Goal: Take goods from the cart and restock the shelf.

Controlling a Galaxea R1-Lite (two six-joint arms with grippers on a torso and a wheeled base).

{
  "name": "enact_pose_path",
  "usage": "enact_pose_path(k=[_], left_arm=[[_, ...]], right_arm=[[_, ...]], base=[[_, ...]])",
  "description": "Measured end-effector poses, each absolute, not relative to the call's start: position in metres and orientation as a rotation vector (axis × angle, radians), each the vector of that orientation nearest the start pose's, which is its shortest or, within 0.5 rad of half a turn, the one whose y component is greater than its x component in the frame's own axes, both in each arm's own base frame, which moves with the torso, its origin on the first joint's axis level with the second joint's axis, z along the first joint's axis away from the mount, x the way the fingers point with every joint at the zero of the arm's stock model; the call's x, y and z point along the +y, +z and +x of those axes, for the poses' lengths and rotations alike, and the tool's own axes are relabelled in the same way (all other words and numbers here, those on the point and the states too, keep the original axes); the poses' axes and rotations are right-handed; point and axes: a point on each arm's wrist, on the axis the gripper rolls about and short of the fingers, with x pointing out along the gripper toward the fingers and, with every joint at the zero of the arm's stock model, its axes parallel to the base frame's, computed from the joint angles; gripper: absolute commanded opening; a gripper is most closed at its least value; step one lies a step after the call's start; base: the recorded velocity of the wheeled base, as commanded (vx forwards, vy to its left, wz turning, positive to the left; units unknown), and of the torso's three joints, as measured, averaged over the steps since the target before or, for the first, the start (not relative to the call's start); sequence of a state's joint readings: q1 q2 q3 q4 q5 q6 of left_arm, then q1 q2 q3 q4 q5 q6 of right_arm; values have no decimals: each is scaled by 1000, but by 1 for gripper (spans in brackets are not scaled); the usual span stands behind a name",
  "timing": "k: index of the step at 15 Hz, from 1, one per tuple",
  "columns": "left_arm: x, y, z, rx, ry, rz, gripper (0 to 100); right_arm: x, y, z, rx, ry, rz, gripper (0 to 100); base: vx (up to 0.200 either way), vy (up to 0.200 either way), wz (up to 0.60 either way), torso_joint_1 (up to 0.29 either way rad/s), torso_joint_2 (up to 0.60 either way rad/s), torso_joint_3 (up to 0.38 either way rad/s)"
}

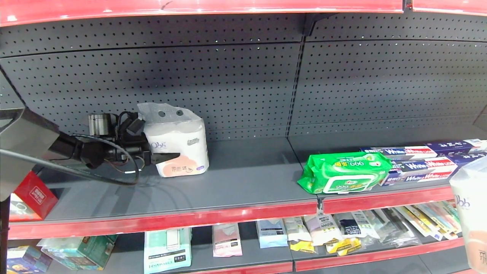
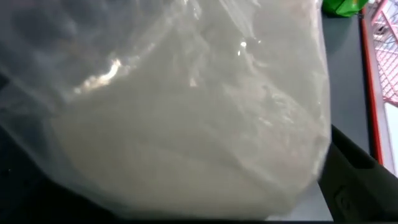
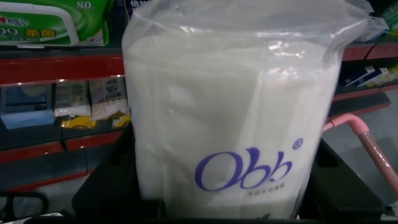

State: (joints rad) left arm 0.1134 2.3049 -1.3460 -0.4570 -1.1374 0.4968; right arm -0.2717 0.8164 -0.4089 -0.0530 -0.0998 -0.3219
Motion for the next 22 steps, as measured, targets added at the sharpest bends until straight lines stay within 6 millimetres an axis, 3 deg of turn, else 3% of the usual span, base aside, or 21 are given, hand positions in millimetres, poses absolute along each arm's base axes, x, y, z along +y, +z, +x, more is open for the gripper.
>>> enact_pose_path(k=[7,17,22], left_arm=[[28,79,436,167,-1078,131,0],[31,87,380,150,-1132,109,0],[30,74,358,93,-1121,155,0]], right_arm=[[-24,182,79,422,-302,-281,0],[-25,184,81,419,-301,-283,0],[-25,186,82,414,-299,-284,0]], base=[[0,0,0,0,0,0],[0,0,0,0,0,0],[0,0,0,0,0,0]])
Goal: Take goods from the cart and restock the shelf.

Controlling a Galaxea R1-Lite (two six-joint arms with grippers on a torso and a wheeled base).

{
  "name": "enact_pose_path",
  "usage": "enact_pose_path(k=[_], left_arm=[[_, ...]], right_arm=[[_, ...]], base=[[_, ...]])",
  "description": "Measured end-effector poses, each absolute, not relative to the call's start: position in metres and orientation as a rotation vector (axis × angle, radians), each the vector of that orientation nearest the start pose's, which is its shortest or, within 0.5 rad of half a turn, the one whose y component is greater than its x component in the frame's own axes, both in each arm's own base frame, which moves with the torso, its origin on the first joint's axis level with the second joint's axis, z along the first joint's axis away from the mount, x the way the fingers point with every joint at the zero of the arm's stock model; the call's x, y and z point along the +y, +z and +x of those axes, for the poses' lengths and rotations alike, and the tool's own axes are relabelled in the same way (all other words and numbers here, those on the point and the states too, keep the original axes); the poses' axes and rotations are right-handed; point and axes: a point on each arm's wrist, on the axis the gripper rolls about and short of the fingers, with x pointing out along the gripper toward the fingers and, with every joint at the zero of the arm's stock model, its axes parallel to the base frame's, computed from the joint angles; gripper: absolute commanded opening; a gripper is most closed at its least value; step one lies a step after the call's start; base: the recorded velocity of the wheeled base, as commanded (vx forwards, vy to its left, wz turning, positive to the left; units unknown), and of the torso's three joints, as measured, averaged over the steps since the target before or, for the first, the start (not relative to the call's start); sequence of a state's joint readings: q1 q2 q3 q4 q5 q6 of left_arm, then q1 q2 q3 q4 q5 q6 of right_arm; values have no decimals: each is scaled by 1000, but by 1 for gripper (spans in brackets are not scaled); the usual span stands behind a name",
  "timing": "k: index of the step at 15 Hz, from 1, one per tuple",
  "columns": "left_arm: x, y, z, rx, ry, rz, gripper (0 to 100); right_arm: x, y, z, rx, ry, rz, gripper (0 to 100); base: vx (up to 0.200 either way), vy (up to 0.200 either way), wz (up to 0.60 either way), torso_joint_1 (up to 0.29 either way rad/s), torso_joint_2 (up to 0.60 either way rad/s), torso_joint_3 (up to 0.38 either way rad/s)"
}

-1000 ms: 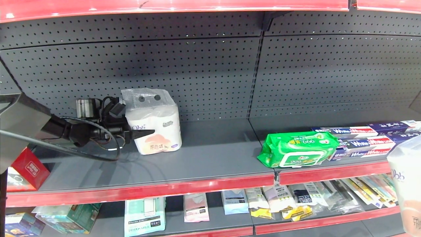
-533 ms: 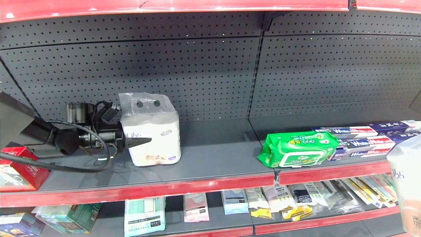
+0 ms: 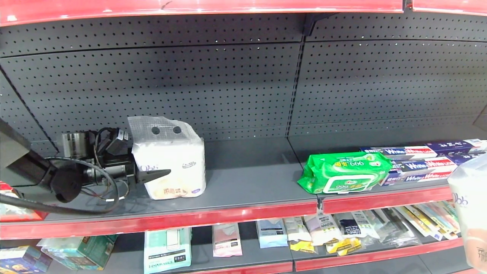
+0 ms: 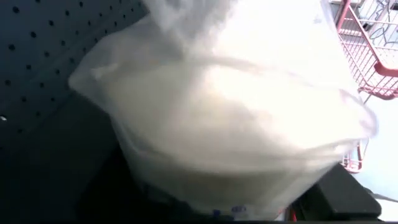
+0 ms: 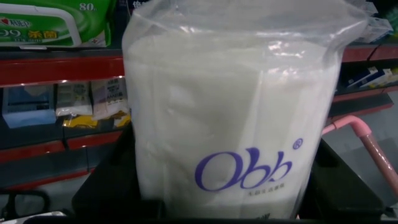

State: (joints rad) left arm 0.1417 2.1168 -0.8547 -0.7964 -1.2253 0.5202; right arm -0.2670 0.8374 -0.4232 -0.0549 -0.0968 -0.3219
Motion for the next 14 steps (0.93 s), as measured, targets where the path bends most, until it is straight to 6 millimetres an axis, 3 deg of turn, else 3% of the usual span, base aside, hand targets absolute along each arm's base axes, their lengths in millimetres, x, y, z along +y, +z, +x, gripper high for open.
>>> enact_pose_path(k=[14], left_arm=[[32,55,329,107,-1141,114,0]], right_arm=[[-25,186,82,415,-298,-284,0]], base=[[0,0,0,0,0,0]])
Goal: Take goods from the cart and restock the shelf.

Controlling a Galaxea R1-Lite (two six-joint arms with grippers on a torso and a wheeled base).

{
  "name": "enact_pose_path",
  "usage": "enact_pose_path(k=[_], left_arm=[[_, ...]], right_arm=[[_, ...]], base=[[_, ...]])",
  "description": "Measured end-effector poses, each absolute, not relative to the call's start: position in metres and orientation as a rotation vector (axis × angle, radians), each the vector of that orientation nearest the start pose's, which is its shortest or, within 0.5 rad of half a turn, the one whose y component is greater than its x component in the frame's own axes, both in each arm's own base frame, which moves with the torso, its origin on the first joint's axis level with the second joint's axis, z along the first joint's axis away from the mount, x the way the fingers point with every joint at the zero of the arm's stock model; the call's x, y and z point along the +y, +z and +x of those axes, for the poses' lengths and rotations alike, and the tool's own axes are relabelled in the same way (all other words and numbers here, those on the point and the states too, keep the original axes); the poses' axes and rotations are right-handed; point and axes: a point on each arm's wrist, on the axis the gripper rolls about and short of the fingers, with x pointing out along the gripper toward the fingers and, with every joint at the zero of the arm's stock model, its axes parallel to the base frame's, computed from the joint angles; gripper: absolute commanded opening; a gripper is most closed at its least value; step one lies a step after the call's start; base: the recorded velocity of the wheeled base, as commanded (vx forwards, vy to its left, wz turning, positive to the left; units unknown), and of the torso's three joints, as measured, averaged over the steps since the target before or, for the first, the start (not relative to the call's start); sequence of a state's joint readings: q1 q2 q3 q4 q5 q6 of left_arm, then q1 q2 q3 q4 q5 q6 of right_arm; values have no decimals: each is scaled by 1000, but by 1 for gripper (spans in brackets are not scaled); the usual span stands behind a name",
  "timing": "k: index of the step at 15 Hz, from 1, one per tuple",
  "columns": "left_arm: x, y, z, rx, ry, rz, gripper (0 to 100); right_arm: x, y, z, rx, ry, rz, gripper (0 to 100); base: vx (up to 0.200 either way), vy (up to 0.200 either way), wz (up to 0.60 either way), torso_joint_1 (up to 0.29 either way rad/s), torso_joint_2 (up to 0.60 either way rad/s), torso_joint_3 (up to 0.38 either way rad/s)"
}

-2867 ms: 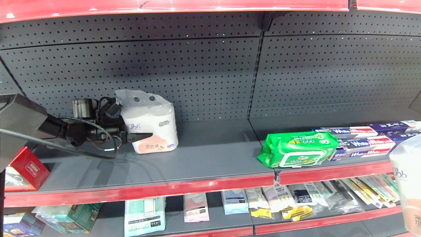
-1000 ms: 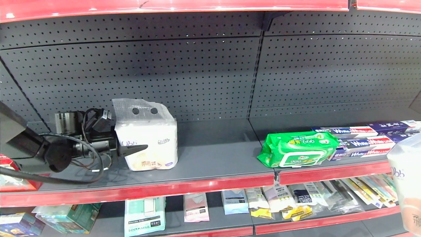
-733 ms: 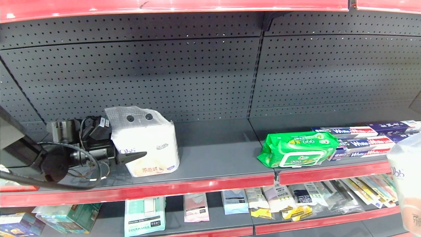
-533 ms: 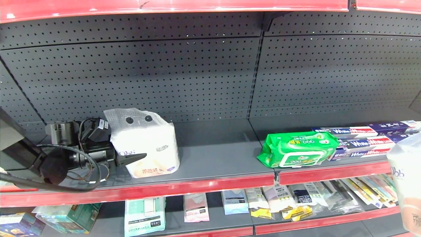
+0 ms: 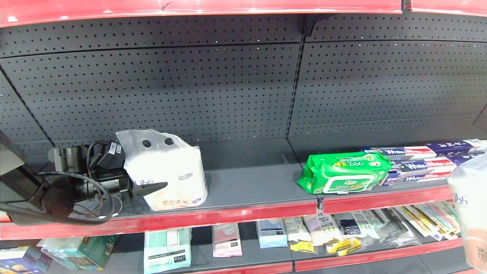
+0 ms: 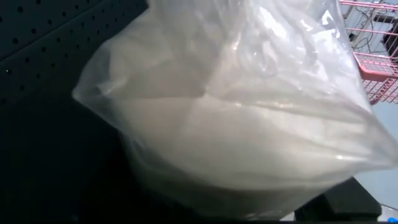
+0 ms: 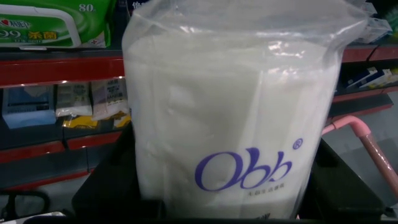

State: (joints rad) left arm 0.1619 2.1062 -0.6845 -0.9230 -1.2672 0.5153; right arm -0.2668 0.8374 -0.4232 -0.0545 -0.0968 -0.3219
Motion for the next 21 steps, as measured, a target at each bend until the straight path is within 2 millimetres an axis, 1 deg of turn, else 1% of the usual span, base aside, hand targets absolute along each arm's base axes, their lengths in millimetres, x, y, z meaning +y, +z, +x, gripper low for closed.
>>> enact_pose_path(k=[6,10,14,21], left_arm=[[33,55,320,113,-1154,94,0],[33,56,322,106,-1155,99,0],[29,57,323,106,-1163,102,0],[27,57,323,106,-1154,107,0]], right_arm=[[-25,185,82,419,-297,-284,0],[-25,185,83,420,-295,-284,0],[-25,185,83,422,-296,-284,0],[-25,185,83,421,-296,-284,0]], base=[[0,0,0,0,0,0],[0,0,0,0,0,0],[0,0,0,0,0,0],[0,0,0,0,0,0]])
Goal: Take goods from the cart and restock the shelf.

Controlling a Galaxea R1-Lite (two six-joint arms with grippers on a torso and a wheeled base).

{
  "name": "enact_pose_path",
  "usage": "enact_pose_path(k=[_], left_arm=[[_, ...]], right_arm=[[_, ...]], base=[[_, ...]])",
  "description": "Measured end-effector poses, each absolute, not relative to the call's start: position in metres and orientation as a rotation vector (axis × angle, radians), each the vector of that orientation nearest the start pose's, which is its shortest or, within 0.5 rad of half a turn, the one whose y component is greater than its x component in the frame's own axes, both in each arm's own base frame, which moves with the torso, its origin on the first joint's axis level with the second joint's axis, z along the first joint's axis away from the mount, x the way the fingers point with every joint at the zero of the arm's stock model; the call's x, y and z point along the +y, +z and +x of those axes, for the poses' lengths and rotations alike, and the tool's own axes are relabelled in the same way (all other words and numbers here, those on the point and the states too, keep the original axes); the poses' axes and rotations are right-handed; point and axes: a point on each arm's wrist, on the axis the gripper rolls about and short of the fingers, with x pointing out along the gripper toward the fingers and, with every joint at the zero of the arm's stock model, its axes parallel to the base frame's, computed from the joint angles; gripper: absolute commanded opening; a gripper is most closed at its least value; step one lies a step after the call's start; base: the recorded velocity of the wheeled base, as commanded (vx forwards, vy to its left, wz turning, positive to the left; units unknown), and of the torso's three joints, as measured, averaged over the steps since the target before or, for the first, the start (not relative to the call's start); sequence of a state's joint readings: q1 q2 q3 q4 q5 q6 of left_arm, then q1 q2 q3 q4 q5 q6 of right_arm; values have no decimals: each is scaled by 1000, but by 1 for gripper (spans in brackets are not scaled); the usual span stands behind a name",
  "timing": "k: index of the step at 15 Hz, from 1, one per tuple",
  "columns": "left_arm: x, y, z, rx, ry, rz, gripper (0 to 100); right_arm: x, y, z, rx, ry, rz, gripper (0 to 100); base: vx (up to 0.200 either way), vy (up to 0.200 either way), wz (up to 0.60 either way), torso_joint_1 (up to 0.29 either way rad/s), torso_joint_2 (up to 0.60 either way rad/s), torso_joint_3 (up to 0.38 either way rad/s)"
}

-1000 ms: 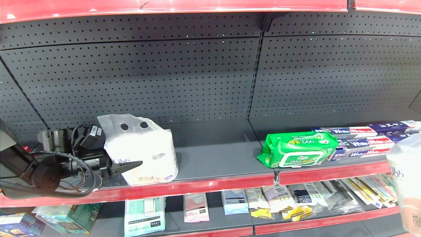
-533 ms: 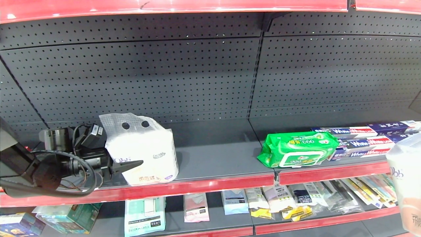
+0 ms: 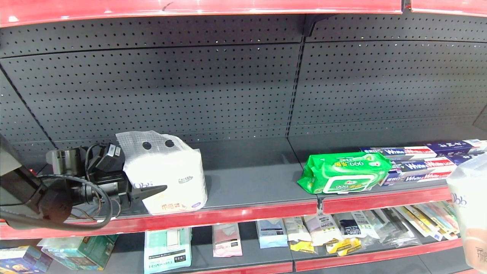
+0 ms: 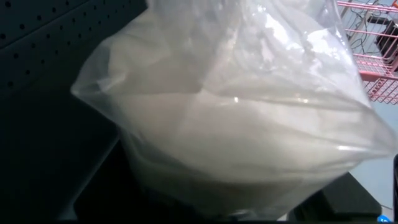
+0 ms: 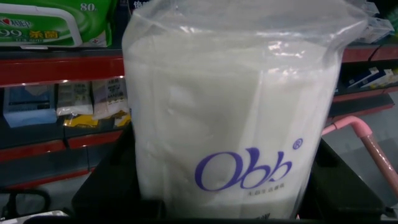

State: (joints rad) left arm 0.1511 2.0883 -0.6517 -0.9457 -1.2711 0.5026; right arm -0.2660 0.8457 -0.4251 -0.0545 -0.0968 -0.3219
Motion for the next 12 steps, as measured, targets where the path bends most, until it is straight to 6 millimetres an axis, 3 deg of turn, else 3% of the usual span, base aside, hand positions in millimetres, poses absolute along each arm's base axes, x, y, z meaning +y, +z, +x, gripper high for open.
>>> enact_pose_path(k=[8,9,12], left_arm=[[28,56,323,130,-1126,96,0],[28,56,323,130,-1125,96,100],[27,55,322,139,-1125,90,100]], right_arm=[[-25,185,83,423,-297,-284,0],[-25,185,83,423,-297,-284,0],[-25,185,83,419,-297,-284,0]], base=[[0,0,0,0,0,0],[0,0,0,0,0,0],[0,0,0,0,0,0]])
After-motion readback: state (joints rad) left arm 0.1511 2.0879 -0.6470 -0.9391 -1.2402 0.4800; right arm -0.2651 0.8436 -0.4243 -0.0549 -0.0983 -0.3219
